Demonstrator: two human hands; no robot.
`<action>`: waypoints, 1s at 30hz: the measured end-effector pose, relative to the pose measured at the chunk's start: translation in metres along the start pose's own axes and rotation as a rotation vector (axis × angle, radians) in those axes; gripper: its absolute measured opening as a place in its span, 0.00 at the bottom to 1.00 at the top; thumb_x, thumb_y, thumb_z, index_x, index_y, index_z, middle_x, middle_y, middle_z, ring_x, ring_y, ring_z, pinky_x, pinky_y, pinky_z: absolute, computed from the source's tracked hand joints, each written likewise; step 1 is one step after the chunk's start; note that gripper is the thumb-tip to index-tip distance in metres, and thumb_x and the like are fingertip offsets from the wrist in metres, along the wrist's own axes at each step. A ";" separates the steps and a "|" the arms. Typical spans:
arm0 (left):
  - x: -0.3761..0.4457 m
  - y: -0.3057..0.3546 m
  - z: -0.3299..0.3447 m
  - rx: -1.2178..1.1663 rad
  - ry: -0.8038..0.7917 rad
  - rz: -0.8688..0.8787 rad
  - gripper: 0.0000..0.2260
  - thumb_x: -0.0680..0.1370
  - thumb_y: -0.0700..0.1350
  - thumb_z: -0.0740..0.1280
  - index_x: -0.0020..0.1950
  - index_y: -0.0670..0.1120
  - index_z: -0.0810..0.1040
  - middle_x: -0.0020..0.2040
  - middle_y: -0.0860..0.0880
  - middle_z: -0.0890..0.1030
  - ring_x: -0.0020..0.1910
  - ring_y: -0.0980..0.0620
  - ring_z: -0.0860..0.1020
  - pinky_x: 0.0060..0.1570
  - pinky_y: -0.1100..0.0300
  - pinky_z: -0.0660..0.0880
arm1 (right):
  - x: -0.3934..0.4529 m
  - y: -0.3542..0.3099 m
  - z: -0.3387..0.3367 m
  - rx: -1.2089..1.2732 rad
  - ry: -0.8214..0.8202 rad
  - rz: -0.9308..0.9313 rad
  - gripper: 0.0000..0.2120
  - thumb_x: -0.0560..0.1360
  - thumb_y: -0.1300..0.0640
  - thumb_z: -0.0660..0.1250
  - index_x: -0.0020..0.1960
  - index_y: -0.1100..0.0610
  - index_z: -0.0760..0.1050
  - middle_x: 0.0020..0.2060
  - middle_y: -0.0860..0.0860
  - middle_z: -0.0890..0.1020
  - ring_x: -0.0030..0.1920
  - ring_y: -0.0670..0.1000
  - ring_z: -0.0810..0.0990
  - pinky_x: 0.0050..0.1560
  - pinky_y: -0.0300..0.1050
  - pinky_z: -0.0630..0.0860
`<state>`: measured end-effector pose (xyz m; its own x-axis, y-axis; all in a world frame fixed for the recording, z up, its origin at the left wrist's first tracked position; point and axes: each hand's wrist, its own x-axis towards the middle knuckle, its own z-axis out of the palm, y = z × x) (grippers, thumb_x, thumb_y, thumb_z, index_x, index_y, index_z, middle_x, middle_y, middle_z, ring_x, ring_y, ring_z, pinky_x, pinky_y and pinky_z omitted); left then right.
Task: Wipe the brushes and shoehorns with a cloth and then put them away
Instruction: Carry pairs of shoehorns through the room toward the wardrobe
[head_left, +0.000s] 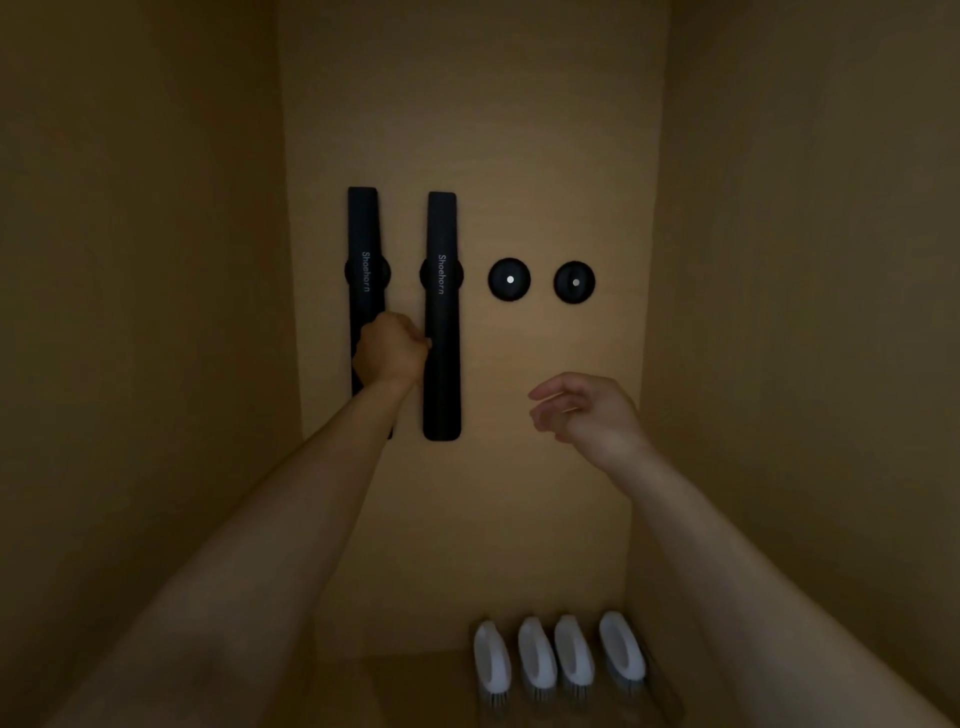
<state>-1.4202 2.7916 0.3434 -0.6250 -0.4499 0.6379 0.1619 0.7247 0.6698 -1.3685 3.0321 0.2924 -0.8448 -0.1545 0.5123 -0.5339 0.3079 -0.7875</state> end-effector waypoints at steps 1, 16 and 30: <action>-0.005 0.000 -0.001 0.010 0.011 0.029 0.04 0.77 0.44 0.70 0.47 0.45 0.82 0.43 0.49 0.81 0.41 0.51 0.78 0.37 0.59 0.75 | 0.000 0.000 0.001 -0.006 0.005 0.000 0.12 0.71 0.69 0.69 0.45 0.52 0.82 0.36 0.50 0.86 0.43 0.47 0.82 0.46 0.40 0.74; -0.116 -0.004 -0.021 0.144 -0.304 0.268 0.26 0.76 0.58 0.69 0.71 0.49 0.73 0.70 0.48 0.74 0.65 0.48 0.74 0.60 0.51 0.76 | -0.050 0.010 0.026 -0.127 0.080 0.154 0.09 0.73 0.56 0.75 0.50 0.47 0.79 0.49 0.51 0.82 0.46 0.49 0.79 0.37 0.35 0.69; -0.284 0.021 -0.105 0.454 -0.278 0.181 0.29 0.77 0.60 0.66 0.76 0.53 0.65 0.77 0.48 0.64 0.75 0.47 0.61 0.74 0.46 0.58 | -0.174 -0.008 -0.007 -0.225 -0.215 0.013 0.27 0.77 0.48 0.70 0.75 0.46 0.67 0.69 0.52 0.74 0.68 0.53 0.73 0.57 0.41 0.68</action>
<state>-1.1593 2.8800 0.2163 -0.8057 -0.1871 0.5620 -0.0211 0.9573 0.2884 -1.2172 3.0632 0.2122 -0.8524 -0.3370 0.3999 -0.5222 0.5071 -0.6857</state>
